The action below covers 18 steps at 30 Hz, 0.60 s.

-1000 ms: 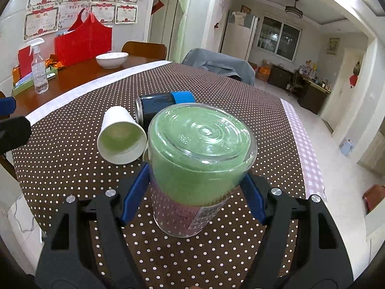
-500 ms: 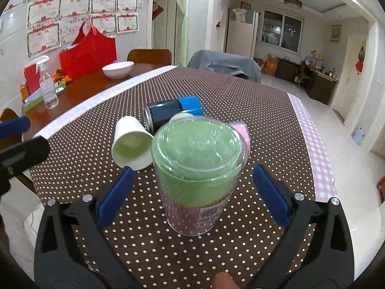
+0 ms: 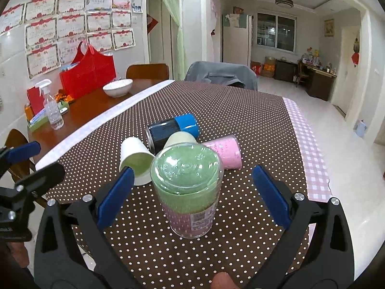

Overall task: Flip cup upside down
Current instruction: 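Open the right gripper and pull it back from the container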

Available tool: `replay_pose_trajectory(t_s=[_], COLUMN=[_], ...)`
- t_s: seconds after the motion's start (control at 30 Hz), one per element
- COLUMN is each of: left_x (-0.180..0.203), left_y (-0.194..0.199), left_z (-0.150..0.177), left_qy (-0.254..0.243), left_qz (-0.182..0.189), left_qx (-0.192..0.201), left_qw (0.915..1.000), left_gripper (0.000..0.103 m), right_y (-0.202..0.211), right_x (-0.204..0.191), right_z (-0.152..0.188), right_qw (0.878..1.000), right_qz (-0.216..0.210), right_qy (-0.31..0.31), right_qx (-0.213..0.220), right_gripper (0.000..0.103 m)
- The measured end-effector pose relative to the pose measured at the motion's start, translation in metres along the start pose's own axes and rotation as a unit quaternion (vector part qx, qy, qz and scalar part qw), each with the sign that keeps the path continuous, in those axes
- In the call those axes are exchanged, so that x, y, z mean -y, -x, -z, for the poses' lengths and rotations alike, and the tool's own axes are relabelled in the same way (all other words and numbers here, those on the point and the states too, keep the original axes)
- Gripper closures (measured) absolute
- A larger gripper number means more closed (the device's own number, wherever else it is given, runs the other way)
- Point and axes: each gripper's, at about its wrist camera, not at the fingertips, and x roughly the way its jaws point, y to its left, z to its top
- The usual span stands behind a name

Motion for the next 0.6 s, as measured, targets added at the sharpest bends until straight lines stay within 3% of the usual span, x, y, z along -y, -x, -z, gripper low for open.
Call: replay_pose_trajectory(t_s=[0.6], left_x=[0.019], left_y=[0.045], left_z=[-0.007], left_qy=[-0.017], left_qz=[0.008], left_qx=[0.045], left_qw=[0.9988], left_gripper=[0.011], right_y=[0.065], right_x=[0.013], right_z=[-0.021], right_qw=[0.997], right_qz=[-0.008], right_qy=[-0.041], right_qx=[0.069], right_gripper=[0.006])
